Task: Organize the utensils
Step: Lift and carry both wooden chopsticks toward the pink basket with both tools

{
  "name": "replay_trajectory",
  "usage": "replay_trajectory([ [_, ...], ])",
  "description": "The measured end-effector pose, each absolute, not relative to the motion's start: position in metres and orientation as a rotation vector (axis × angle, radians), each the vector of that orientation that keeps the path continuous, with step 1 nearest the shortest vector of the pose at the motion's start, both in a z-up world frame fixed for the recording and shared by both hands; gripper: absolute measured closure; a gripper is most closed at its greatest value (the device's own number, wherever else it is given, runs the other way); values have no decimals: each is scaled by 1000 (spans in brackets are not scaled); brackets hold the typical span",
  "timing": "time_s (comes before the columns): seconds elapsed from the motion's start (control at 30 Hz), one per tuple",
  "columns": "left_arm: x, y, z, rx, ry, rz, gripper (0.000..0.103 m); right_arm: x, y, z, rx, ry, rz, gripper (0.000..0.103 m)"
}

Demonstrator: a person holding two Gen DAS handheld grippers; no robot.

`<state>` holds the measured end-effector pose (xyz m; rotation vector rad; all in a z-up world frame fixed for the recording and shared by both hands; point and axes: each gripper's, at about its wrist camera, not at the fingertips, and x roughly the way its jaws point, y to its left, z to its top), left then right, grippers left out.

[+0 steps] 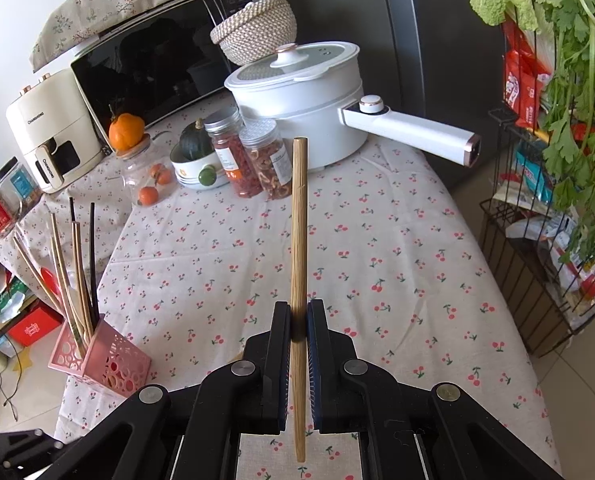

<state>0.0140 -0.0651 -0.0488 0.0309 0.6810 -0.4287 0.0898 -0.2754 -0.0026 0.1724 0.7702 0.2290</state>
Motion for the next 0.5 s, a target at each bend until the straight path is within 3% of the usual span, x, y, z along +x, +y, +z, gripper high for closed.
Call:
replay_trajectory([
  [0.2,8,-41,10,-56,524,-423,100,83,-274,7,171,734,244,97],
  [0.5,12,-14,33,-141,453,-391,100,78,-260,21,155,690,280,97],
])
